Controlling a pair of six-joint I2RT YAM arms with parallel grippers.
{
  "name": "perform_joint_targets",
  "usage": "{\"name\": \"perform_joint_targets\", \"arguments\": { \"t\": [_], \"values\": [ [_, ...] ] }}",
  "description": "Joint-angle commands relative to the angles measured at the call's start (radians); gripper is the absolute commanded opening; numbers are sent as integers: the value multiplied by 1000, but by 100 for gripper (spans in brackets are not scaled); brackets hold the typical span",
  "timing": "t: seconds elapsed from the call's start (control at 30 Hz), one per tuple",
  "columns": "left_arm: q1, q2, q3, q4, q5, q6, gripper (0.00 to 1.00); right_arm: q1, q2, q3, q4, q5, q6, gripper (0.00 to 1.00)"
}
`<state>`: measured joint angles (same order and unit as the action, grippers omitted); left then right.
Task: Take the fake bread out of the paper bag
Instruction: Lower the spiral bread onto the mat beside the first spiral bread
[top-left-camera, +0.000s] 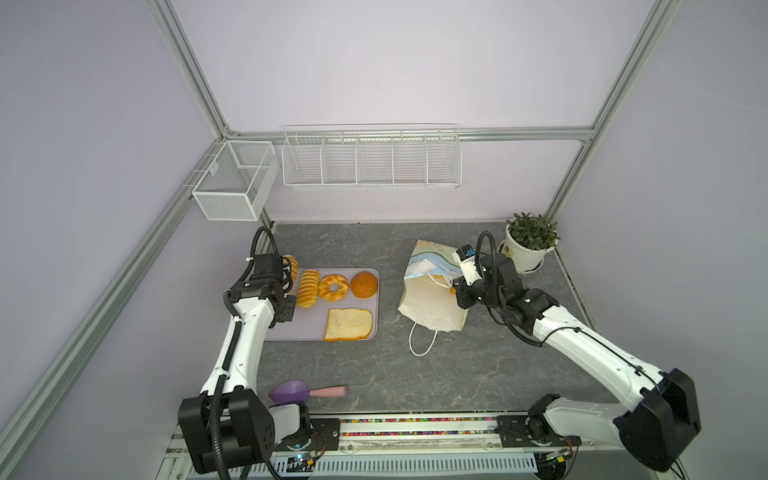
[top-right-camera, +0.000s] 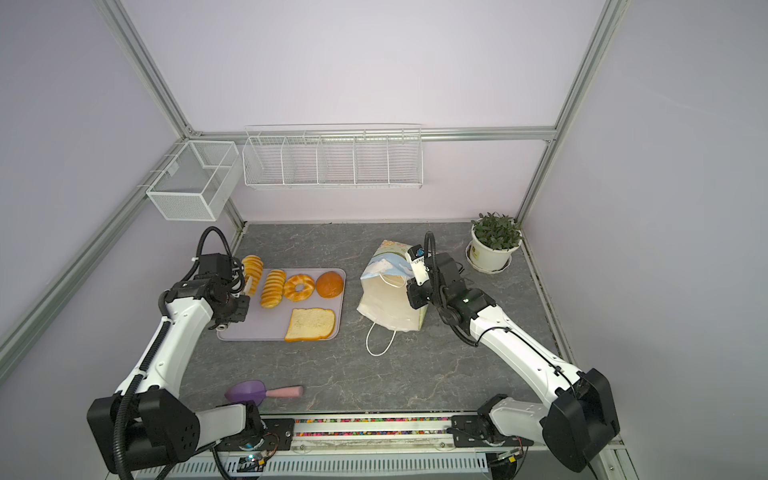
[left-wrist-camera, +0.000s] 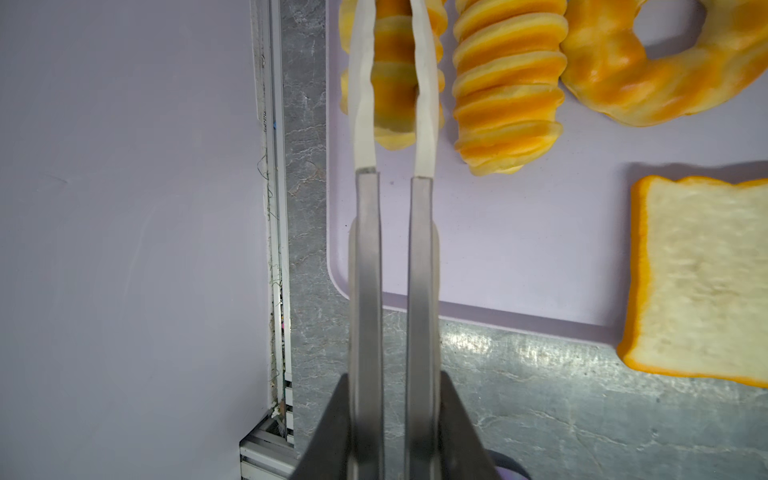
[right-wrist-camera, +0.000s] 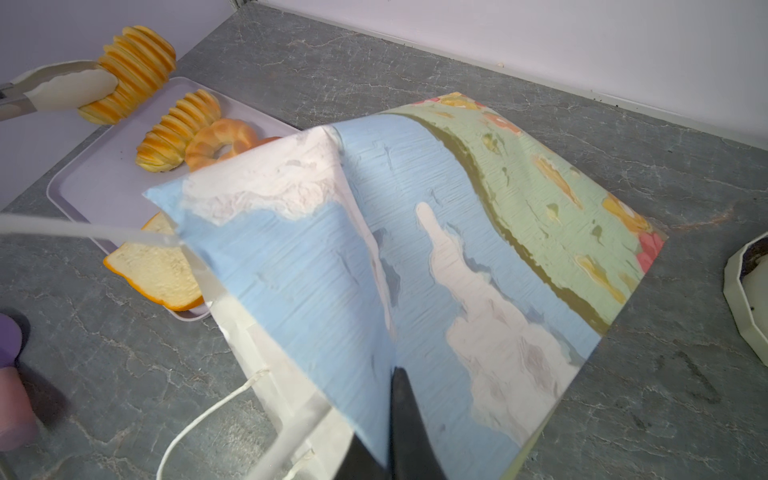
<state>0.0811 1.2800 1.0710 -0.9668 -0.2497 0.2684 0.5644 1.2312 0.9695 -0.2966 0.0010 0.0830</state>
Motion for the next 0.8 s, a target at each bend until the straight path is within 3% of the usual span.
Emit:
{"name": "perform_joint_targets", "arguments": {
  "t": [0.0,0.33,0.63,0.77],
  "values": [
    [9,38,71,32,7,23,0,-5,-22,-20,-14,-26,11,7],
    [10,158,142,-58,-33,7,0,-5,-2,-12,-8,-23,6,7],
    [10,160,70,-48,-25,6,0,-5,13,3,-13,-26,1,7],
    [10,182,81,-73,-39,-12,11,-5,13,6,-18,-29,-3,7]
  ]
}}
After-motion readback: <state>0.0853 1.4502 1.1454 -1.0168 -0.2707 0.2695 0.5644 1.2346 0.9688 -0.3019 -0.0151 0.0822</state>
